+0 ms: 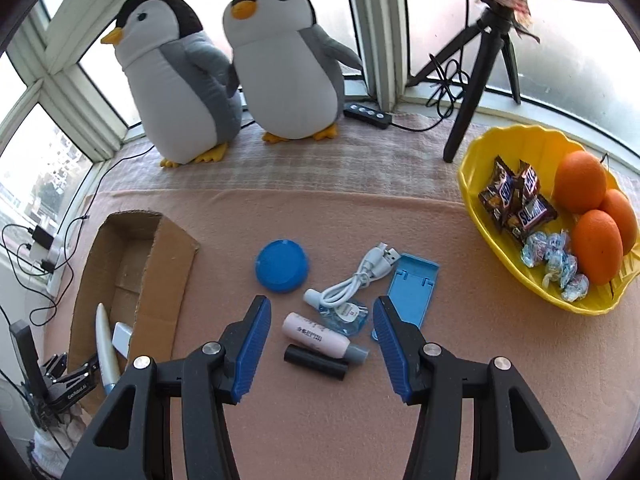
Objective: Organize rigid objects
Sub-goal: 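Move the right gripper to the white USB cable and grasp it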
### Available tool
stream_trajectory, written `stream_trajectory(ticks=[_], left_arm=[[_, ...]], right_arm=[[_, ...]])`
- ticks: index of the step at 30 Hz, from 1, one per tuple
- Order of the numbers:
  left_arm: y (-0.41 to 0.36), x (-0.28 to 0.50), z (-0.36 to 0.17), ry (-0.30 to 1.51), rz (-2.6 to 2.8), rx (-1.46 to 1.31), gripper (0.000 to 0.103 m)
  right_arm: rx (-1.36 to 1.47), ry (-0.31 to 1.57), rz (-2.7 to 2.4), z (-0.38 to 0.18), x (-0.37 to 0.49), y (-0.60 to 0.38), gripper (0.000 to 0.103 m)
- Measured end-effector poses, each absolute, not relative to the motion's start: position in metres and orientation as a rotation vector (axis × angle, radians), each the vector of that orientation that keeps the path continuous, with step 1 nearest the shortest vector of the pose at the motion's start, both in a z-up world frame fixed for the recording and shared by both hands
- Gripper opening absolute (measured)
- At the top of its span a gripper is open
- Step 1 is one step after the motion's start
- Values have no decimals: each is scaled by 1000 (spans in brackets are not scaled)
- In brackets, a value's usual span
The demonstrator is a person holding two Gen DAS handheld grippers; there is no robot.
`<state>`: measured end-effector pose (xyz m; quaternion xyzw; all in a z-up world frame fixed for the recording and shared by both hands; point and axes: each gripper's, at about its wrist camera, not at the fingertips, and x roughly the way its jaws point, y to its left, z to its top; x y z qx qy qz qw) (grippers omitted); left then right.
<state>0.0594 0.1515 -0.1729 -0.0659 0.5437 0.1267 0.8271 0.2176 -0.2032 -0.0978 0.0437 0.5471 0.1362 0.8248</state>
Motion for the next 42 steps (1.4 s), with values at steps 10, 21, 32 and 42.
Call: stream_trajectory(ticks=[10, 21, 32, 42], left_arm=[[152, 59, -173, 1155, 267, -145, 69], [154, 60, -173, 1158, 263, -154, 69], [155, 62, -173, 1158, 262, -159, 69], [155, 63, -174, 1157, 261, -164, 69]], right_arm=[[295, 1294, 223, -140, 257, -229, 49], [400, 1368, 198, -171, 278, -227, 45], [389, 1385, 170, -178, 285, -223, 35], [190, 1368, 121, -176, 290, -195, 29]])
